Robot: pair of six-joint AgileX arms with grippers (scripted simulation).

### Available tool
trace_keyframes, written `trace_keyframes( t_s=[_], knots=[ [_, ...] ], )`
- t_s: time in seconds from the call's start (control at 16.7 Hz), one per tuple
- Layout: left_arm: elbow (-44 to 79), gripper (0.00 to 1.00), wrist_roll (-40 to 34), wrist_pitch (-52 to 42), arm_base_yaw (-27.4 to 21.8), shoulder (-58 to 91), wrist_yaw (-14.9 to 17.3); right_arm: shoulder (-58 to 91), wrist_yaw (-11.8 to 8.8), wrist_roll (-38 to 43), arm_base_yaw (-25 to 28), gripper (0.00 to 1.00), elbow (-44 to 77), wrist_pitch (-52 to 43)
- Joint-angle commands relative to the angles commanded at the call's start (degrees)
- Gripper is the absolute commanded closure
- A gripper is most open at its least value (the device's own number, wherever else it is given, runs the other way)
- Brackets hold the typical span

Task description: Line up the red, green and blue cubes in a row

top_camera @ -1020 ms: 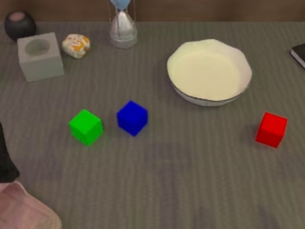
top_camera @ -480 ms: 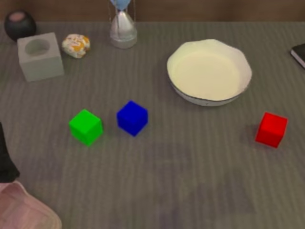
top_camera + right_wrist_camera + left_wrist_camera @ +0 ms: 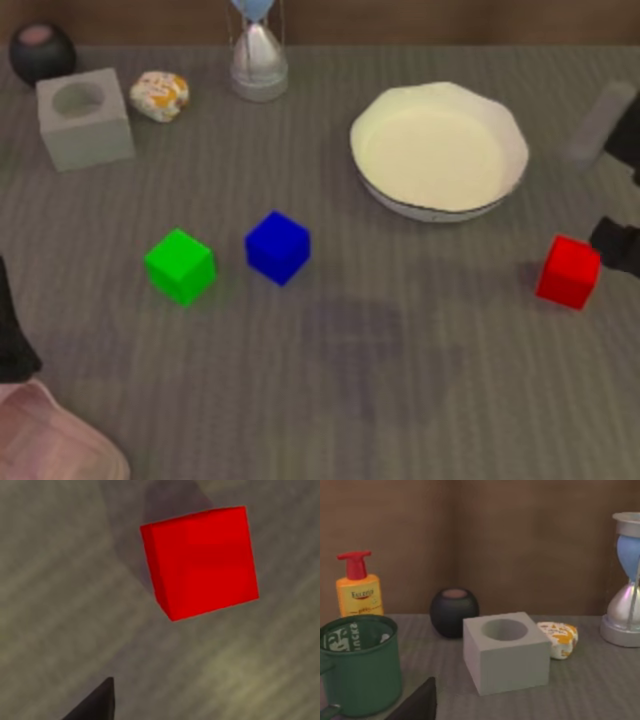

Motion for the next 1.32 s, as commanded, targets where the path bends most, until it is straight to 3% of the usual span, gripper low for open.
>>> trace_keyframes(
  t_s=[0.36,0.84,1.32],
  knots=[
    [0.0,0.0,0.0,0.0,0.0,0.0,0.0,18.24,-0.04,-8.62,2.0,0.0,14.77,-9.48],
    [0.0,0.0,0.0,0.0,0.0,0.0,0.0,19.99,-0.04,-9.51,1.94,0.0,16.12,-10.12],
    [0.0,0.0,0.0,0.0,0.0,0.0,0.0,26.67,0.01,-9.35,2.29,0.0,7.2,5.77]
  ],
)
